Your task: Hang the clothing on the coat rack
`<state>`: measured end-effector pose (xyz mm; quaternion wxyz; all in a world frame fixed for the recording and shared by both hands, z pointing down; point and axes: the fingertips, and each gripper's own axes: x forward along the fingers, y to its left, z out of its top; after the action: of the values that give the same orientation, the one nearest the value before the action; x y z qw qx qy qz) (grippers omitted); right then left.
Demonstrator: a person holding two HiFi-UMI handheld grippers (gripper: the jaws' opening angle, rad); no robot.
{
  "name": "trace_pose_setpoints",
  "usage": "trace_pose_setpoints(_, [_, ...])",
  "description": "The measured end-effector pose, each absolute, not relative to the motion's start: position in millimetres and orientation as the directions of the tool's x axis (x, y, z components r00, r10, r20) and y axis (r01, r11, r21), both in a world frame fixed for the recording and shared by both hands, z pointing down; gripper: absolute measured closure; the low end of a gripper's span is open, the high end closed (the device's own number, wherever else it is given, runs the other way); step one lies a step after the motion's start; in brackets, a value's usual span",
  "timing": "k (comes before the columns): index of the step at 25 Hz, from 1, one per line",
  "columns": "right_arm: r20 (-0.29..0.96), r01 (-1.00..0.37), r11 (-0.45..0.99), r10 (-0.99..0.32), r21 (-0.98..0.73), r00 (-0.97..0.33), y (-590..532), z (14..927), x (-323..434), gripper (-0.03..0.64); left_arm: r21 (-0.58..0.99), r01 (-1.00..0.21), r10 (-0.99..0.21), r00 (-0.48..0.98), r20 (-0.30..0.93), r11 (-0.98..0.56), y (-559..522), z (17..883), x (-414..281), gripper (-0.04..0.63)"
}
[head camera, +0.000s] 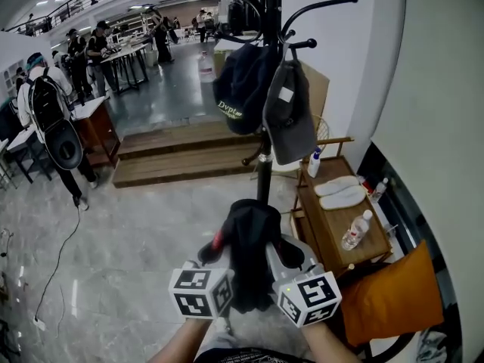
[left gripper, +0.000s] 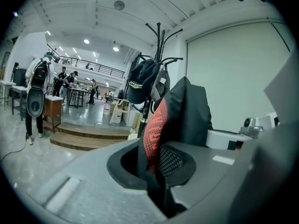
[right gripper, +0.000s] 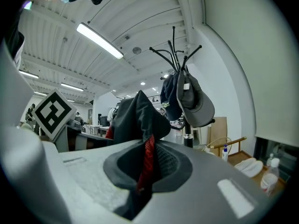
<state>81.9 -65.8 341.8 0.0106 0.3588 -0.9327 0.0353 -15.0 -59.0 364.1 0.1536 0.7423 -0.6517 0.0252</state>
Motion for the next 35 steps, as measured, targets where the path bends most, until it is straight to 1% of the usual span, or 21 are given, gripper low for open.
trace_pose_setpoints(12, [0.059, -0.733, 0.678, -0.731, -0.050, -0.680, -106.2, 336.5, 52.3, 0.592, 0.210, -0.960, -0.942, 0.232, 0.241, -0.183, -107.6, 359.9, -45.9, 0.563])
trace_pose_setpoints(35, [0.067, -0.861, 0.508, -0.858, -0.026, -0.509, -153.2, 334.1, 10.4, 0.592, 0.218, -0.905, -0.881, 0.412, 0.231, -0.365, -172.7, 356.9, -91.1, 0.563])
